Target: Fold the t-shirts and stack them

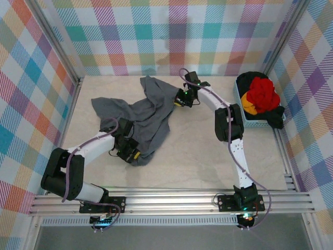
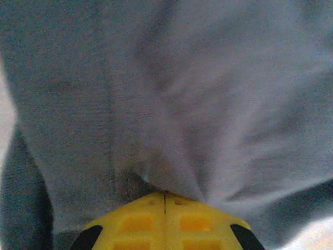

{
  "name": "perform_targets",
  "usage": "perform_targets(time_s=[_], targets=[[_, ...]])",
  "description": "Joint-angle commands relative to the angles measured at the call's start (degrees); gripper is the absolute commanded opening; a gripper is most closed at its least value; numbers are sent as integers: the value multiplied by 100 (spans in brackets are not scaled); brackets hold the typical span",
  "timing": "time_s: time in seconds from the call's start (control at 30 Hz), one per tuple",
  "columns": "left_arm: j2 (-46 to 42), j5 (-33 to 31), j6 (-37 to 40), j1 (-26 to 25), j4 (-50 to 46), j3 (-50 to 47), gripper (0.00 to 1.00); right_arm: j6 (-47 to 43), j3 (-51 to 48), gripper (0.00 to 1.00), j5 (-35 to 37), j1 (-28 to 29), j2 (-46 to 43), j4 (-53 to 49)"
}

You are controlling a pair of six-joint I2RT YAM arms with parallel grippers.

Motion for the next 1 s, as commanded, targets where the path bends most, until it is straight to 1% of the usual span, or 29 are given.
perform_targets(time_s=[0.0, 0.2, 0.37, 0.43, 0.57, 0.73, 0.83, 0.97], targets=[[-172, -453, 248, 55, -286, 330, 0, -24, -136, 0, 322, 43, -403, -49], [-429, -670, 691, 247, -653, 672, 0, -63, -1705, 0, 929, -42, -1806, 449], [-490, -869, 1063, 397, -797, 1237, 0, -12, -3013, 0, 1372, -138, -3148, 581], [-451, -954, 1261, 458, -802, 1471, 0, -39, -3320, 0, 1548, -165, -3590, 452], [-415, -937, 1508, 701, -834, 1838, 0, -133, -3798, 0, 1847, -175, -4380, 171], [-674, -1068, 1698, 919, -861, 2105, 0, -174, -4149, 0, 2042, -177, -5210, -294], [-862, -1103, 1713, 1021, -893, 2129, 0, -152, -4268, 0, 2203, -181, -5560, -563], [-938, -1024, 1777, 1197, -1079, 2365, 0, -185, -4167, 0, 2332, -212, -5744, -933]])
